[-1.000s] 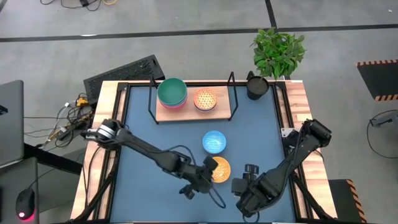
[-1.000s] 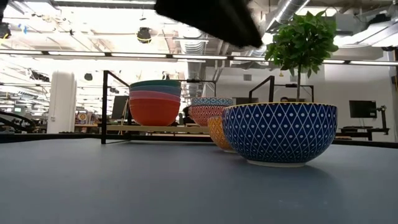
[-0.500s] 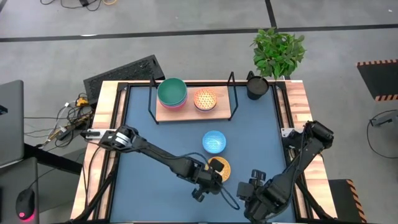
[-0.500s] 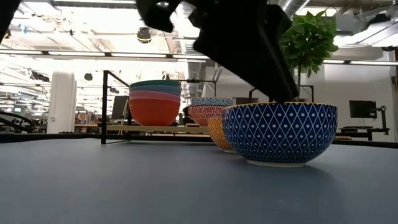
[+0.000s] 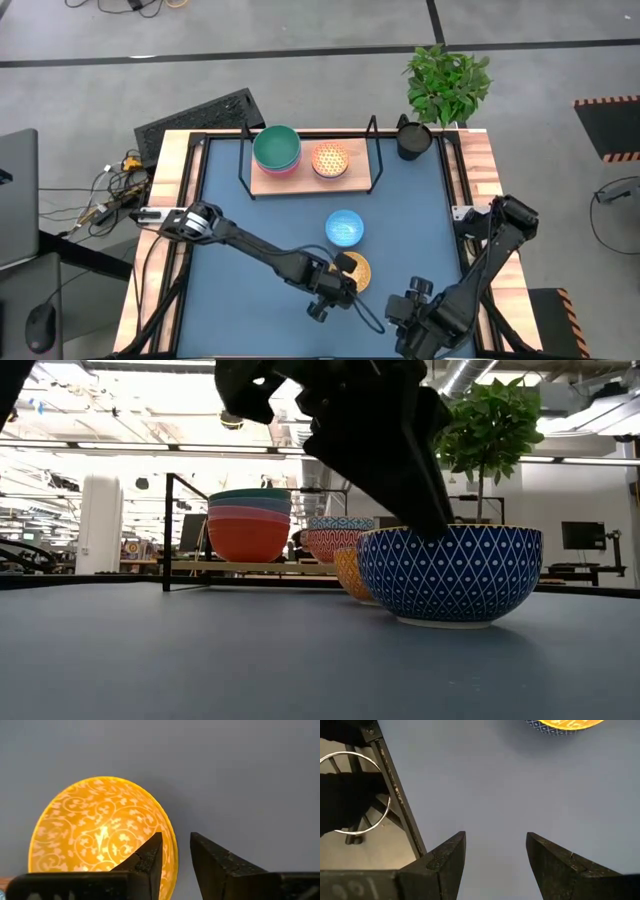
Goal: Place and stack bowls onto a shelf
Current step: Stack the yellow patterned bowl on top of the orange patterned bowl on the shelf
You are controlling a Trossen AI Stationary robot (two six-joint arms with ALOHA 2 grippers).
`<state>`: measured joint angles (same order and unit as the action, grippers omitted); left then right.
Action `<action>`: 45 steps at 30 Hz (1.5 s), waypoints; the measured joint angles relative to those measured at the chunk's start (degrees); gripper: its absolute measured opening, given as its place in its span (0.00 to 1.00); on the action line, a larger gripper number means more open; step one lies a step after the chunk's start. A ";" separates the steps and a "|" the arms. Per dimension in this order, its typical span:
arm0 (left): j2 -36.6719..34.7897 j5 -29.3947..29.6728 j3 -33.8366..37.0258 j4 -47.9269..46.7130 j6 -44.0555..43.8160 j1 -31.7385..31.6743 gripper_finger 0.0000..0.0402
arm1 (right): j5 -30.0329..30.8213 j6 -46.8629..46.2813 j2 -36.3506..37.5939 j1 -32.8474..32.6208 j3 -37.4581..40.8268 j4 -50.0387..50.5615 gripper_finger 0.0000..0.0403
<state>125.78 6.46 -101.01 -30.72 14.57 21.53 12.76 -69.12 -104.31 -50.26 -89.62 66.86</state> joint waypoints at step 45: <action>-20.37 11.28 -11.93 -28.40 -6.52 -25.17 0.00 | 9.72 -1.41 0.00 -1.46 0.00 0.85 0.58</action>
<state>105.41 17.75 -112.95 -59.12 8.05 -3.64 22.48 -70.52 -104.31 -51.72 -89.62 67.70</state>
